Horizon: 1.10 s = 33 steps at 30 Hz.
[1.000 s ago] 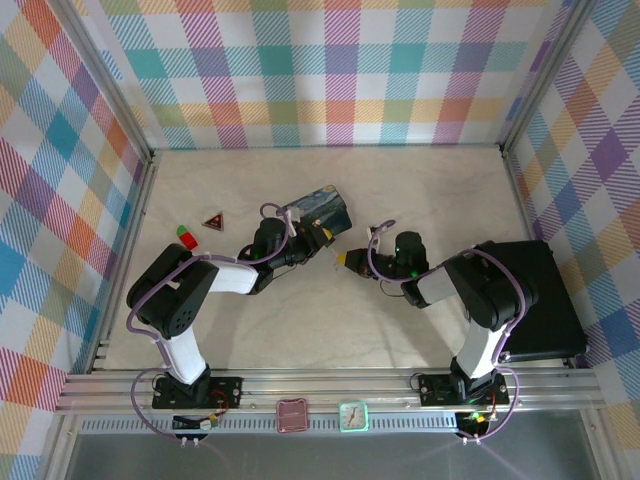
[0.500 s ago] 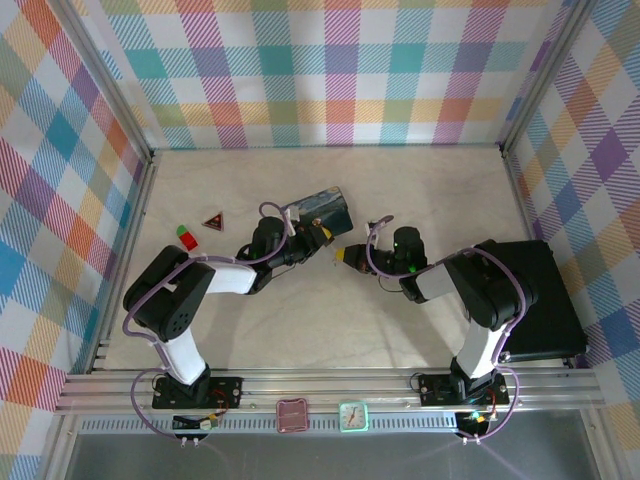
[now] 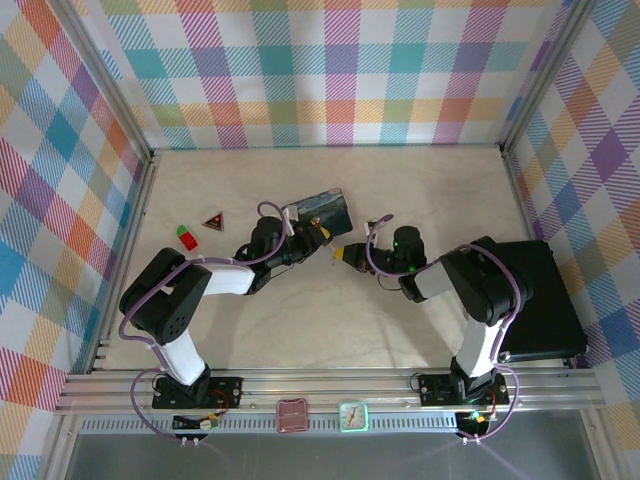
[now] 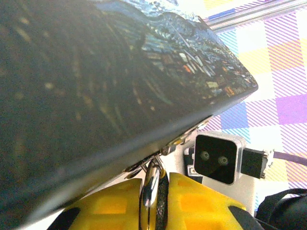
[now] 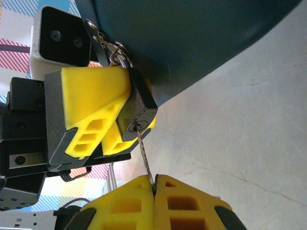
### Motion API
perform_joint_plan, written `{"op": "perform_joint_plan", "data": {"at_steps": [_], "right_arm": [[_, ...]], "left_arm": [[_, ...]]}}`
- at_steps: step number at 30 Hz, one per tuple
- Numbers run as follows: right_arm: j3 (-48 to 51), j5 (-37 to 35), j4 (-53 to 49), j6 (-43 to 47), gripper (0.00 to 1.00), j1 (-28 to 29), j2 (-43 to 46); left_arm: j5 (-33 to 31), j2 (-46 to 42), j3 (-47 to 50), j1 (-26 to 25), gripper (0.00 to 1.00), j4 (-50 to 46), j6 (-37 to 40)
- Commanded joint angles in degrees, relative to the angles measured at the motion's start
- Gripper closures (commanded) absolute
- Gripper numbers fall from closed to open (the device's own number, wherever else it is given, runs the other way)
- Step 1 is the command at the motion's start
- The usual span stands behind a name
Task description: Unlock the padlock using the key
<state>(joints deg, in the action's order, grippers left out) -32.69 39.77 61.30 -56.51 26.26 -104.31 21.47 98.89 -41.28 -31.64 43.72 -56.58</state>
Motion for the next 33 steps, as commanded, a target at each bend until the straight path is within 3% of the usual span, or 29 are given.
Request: {"op": "perform_joint_plan", "data": {"at_steps": [1,11,19,33], "right_arm": [[-4.28,2.63,-2.18,-2.19,1.0,-0.41,1.24],[-9.33,8.12,4.65,-13.65,1.0,-1.88,-4.24],[-7.63,5.2,15.34,-20.43,1.0,-2.4,-8.83],[-4.68,-1.34,1.15,-14.69,1.0,-4.87,-5.25]], "left_arm": [[5.79,0.47,-0.5,-1.12,1.0,3.58,2.46],[7.53,1.21,-0.12,-1.82,1.0,8.86,-0.91],[7.84,3.72,-0.09,-2.88,1.0,15.08,-7.26],[13.68,3.33,0.8,-4.13,1.0,18.63,-7.91]]}}
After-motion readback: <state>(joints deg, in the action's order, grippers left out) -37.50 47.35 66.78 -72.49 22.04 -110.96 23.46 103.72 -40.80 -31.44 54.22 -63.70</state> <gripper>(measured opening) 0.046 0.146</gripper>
